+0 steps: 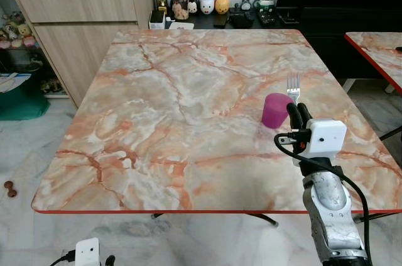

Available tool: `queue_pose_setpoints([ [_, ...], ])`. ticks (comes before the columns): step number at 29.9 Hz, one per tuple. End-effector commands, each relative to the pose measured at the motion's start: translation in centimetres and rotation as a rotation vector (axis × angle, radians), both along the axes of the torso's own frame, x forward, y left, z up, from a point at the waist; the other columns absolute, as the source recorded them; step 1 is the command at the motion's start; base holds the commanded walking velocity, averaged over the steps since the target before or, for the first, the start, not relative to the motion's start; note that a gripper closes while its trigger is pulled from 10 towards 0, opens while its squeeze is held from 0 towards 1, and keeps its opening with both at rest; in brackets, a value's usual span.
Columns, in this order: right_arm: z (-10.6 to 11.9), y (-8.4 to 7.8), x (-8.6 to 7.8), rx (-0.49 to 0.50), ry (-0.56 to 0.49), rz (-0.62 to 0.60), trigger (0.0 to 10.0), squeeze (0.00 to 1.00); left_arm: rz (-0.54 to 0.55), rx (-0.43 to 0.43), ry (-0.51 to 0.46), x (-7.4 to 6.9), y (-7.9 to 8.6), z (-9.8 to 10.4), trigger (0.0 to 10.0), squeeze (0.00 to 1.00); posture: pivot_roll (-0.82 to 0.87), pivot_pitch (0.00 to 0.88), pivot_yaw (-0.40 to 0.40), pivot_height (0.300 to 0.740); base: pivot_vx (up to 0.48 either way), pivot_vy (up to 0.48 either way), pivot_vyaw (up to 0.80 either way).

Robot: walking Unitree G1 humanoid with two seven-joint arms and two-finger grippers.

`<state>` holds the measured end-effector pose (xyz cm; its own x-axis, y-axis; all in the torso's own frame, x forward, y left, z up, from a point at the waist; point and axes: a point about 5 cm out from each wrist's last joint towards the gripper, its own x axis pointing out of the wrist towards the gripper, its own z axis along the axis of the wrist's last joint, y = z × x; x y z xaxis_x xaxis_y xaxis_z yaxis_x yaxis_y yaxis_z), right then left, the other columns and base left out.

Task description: Setting the table

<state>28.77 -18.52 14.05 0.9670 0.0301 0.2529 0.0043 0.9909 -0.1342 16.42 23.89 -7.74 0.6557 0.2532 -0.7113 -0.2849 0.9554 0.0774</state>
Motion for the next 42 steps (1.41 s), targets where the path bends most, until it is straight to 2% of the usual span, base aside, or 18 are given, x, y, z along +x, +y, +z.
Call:
queue_pose_setpoints([
  [1,0.7,-0.2,-0.2,-0.015,-0.029,-0.004,10.0,0.0,0.007,-0.007,0.006,-0.1,-0.3,-0.1,10.0,0.0,-0.11,0.0,0.027,0.719,0.0,0.0,0.0],
  [3,0.8,-0.4,-0.1,-0.024,-0.033,-0.01,10.0,0.0,-0.001,-0.014,-0.015,0.8,-0.6,0.2,10.0,0.0,-0.12,0.0,0.049,0.719,0.0,0.0,0.0],
  [4,0.8,-0.4,-0.1,-0.024,-0.033,-0.01,10.0,0.0,-0.001,-0.014,-0.015,0.8,-0.6,0.2,10.0,0.0,-0.12,0.0,0.049,0.719,0.0,0.0,0.0],
  [5,0.8,-0.5,0.0,-0.028,-0.037,-0.012,10.0,0.0,-0.036,-0.011,-0.024,1.3,-0.9,0.4,10.0,0.0,-0.12,0.0,0.059,0.719,0.0,0.0,0.0],
  [10,1.3,0.0,0.8,-0.013,-0.06,-0.015,10.0,0.0,-0.059,-0.012,-0.1,3.6,-1.0,1.6,10.0,0.0,-0.13,0.0,0.046,0.719,0.0,0.0,0.0],
  [16,2.1,0.8,1.4,0.027,-0.074,-0.005,10.0,0.0,-0.047,-0.002,-0.114,4.1,-0.9,1.9,10.0,0.0,-0.15,0.0,-0.007,0.719,0.0,0.0,0.0],
  [20,2.0,1.3,1.5,0.028,-0.073,0.016,10.0,0.0,-0.003,-0.005,-0.113,3.7,-0.8,1.7,10.0,0.0,-0.14,0.0,0.009,0.719,0.0,0.0,0.0],
  [24,1.1,1.6,0.9,0.048,-0.055,-0.007,10.0,0.0,-0.031,0.002,-0.101,3.1,-0.8,1.4,10.0,0.0,-0.14,0.0,0.05,0.719,0.0,0.0,0.0],
  [31,0.6,1.8,0.7,0.057,-0.037,-0.01,10.0,0.0,-0.023,0.012,-0.09,2.6,-0.3,1.3,10.0,0.0,-0.11,0.0,0.04,0.719,0.0,0.0,0.0],
  [37,1.3,2.5,1.6,0.064,-0.053,0.011,10.0,0.0,-0.015,0.015,-0.115,3.1,0.0,1.7,10.0,0.0,-0.1,0.0,0.017,0.719,0.0,0.0,0.0],
  [42,1.8,2.5,1.3,0.052,-0.065,0.032,10.0,0.0,0.008,0.004,-0.102,2.8,-0.4,1.4,10.0,0.0,-0.13,0.0,0.012,0.719,0.0,0.0,0.0],
])
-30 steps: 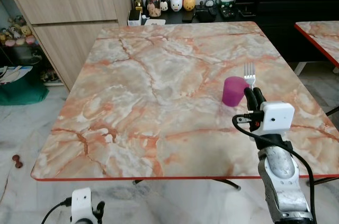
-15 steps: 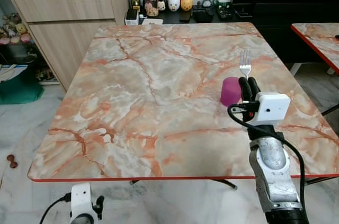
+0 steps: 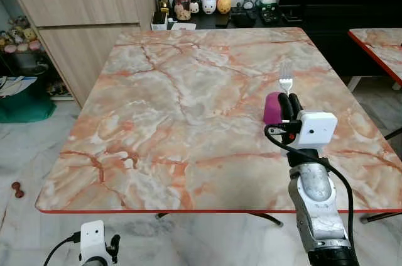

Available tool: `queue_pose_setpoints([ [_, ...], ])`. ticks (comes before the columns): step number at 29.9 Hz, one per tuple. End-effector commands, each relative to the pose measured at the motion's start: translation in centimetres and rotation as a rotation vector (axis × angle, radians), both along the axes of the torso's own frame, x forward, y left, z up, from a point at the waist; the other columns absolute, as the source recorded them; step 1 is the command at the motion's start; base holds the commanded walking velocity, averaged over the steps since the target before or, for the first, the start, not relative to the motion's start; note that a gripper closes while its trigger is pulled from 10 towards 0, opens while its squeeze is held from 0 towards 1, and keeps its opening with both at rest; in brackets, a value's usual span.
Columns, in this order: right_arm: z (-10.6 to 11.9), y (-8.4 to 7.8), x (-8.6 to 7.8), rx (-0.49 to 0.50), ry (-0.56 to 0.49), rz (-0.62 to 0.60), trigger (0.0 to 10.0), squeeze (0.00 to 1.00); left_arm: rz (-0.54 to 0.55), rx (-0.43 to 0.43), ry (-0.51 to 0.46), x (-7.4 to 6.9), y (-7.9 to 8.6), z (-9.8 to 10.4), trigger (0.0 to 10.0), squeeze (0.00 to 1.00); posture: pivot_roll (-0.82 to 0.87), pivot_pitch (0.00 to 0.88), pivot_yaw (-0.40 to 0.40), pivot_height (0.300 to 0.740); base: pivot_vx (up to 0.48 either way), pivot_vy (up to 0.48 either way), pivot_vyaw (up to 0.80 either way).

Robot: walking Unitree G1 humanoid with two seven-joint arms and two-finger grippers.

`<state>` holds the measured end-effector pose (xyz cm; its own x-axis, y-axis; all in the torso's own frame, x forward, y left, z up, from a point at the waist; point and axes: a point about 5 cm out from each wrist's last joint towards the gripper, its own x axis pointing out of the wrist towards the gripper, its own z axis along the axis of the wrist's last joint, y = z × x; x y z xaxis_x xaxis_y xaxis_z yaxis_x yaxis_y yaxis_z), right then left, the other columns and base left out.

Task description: Setting the table

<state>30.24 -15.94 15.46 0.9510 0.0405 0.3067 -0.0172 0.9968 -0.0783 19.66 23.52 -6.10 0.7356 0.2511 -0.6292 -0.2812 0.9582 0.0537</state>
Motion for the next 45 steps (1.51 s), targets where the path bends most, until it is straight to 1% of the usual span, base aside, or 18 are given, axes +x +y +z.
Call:
queue_pose_setpoints([
  [1,0.4,-0.2,-0.2,-0.008,-0.011,0.005,10.0,0.0,0.021,-0.009,0.016,-0.5,-0.1,-0.3,10.0,0.0,-0.13,0.0,0.012,0.719,0.0,0.0,0.0],
  [6,0.3,-0.6,-0.1,-0.016,-0.004,-0.017,10.0,0.0,-0.008,-0.023,0.029,-0.8,-1.4,-0.8,10.0,0.0,-0.13,0.0,0.009,0.719,0.0,0.0,0.0],
  [11,0.7,-0.1,0.2,-0.01,-0.011,0.005,10.0,0.0,-0.013,-0.018,0.039,-0.9,-1.3,-0.9,10.0,0.0,-0.13,0.0,-0.001,0.719,0.0,-0.108,0.0],
  [18,0.9,0.6,0.4,-0.006,-0.016,0.038,10.0,0.0,0.001,-0.014,0.038,-0.9,-1.0,-0.8,10.0,0.0,-0.13,0.0,-0.006,0.719,0.0,-0.48,0.0],
  [21,0.9,0.7,0.4,-0.005,-0.018,0.041,10.0,0.0,-0.006,-0.015,0.04,-0.9,-1.1,-0.8,10.0,0.0,-0.13,0.0,0.0,0.719,0.0,-0.48,0.0],
  [35,0.9,0.1,0.5,0.01,-0.006,0.025,10.0,0.0,-0.03,-0.023,0.045,-0.9,-1.5,-0.9,10.0,0.0,-0.14,0.0,0.007,0.719,0.0,-0.465,0.0],
  [37,0.9,0.1,0.6,0.001,0.004,0.023,10.0,0.0,-0.032,-0.023,0.046,-0.8,-1.5,-0.9,10.0,0.0,-0.14,0.0,0.006,0.719,0.0,-0.428,-0.75],
  [38,0.9,0.1,0.7,0.018,0.008,0.024,10.0,0.0,-0.032,-0.024,0.045,-0.8,-1.5,-0.9,10.0,0.0,-0.14,0.0,0.005,0.719,0.0,-0.428,-0.79],
  [40,0.9,0.1,0.7,0.005,0.007,0.02,10.0,0.0,-0.033,-0.024,0.046,-0.8,-1.6,-0.9,10.0,0.0,-0.14,0.0,0.003,0.719,0.0,-0.424,-0.79],
  [45,1.0,0.1,0.5,-0.001,-0.003,0.02,10.0,0.0,-0.034,-0.029,0.05,-0.9,-1.7,-1.0,10.0,0.0,-0.14,0.0,0.0,0.719,0.0,-0.418,0.0],
])
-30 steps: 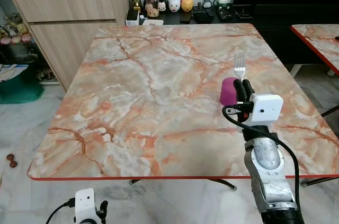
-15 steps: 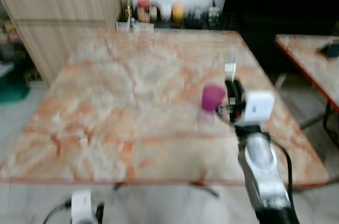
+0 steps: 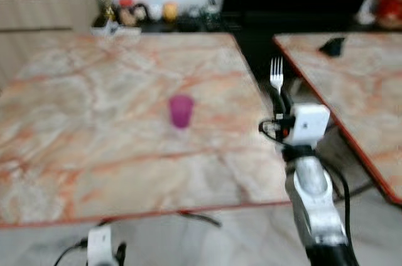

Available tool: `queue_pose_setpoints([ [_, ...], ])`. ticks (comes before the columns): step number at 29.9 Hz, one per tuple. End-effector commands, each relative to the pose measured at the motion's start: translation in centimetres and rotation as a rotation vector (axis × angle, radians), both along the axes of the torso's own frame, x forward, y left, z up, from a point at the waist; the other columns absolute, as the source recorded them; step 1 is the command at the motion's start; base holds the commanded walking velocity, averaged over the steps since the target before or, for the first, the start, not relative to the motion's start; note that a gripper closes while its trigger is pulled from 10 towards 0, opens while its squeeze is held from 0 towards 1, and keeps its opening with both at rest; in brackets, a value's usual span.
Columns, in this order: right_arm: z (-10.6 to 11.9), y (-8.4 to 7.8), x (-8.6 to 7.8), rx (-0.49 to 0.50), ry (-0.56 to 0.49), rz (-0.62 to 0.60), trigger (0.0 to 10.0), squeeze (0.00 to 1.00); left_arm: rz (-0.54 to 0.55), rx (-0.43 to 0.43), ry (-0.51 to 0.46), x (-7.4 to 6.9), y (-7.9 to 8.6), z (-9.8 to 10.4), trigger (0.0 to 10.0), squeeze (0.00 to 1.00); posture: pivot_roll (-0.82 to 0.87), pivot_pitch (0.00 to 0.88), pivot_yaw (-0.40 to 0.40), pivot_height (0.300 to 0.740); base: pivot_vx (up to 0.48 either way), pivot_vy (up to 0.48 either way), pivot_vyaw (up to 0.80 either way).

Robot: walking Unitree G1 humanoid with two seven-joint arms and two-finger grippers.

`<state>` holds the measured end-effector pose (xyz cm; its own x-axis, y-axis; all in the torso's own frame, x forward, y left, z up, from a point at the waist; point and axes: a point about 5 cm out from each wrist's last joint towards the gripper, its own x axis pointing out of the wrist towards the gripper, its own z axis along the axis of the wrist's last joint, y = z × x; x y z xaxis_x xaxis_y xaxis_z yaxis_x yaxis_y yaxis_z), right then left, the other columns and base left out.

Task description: Setting the table

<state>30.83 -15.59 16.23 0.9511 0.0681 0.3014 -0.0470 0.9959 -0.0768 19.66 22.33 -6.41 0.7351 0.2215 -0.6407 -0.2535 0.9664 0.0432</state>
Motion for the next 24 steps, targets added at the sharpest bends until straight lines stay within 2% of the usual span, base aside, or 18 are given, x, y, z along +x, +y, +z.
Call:
queue_pose_setpoints([
  [1,0.22,-0.24,-0.07,-0.003,-0.008,-0.009,10.0,0.0,-0.005,-0.015,0.04,-0.89,-0.57,-0.67,10.0,0.0,-0.14,0.0,0.001,0.719,0.0,-0.412,0.0],
  [24,0.36,0.23,-0.24,-0.012,-0.023,0.001,10.0,0.0,-0.021,-0.015,0.056,-1.13,-0.99,-0.9,10.0,0.0,-0.15,0.0,0.012,0.719,0.0,-0.371,0.0],
])
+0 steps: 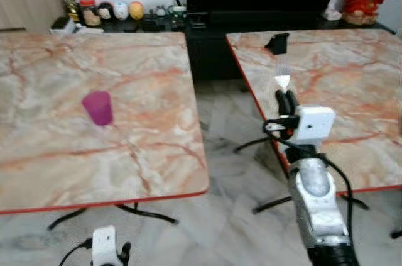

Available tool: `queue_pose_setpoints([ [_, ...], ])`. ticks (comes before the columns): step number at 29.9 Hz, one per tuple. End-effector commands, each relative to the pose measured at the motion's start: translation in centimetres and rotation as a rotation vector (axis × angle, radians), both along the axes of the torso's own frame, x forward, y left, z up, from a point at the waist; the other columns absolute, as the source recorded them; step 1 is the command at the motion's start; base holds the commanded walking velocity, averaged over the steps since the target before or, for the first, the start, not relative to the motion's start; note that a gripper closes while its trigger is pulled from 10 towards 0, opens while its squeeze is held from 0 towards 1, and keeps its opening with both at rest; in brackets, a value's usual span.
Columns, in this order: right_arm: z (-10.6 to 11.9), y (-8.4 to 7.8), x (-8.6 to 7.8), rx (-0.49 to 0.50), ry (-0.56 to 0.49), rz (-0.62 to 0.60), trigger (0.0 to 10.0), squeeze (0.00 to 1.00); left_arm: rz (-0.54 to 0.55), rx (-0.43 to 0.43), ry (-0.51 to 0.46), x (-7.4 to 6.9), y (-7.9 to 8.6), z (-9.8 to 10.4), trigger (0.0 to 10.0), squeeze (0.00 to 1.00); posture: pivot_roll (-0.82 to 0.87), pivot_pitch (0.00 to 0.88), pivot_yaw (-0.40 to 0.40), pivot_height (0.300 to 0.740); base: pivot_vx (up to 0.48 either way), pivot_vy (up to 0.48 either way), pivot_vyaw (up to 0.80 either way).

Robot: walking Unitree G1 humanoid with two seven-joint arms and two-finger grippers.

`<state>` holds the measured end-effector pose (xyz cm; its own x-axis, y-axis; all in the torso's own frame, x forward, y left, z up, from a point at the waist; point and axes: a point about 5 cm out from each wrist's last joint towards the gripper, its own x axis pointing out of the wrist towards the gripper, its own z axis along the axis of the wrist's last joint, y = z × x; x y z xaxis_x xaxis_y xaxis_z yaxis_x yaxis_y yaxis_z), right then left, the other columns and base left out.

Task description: Setting the table

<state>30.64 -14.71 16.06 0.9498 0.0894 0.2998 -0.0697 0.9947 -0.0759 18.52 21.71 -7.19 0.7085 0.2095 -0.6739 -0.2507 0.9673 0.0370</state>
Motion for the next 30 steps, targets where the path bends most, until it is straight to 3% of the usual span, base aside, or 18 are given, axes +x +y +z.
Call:
queue_pose_setpoints([
  [1,0.53,-0.65,-0.05,-0.013,-0.025,-0.022,10.0,0.0,-0.02,0.002,0.015,0.01,-0.37,-0.12,10.0,0.0,-0.15,0.0,0.012,0.719,0.0,-0.431,0.0],
  [30,0.49,-0.58,-0.16,-0.036,-0.021,-0.002,10.0,0.0,-0.025,0.006,0.029,-0.35,-0.14,-0.27,10.0,0.0,-0.16,0.0,0.013,0.719,0.0,-0.43,0.0],
])
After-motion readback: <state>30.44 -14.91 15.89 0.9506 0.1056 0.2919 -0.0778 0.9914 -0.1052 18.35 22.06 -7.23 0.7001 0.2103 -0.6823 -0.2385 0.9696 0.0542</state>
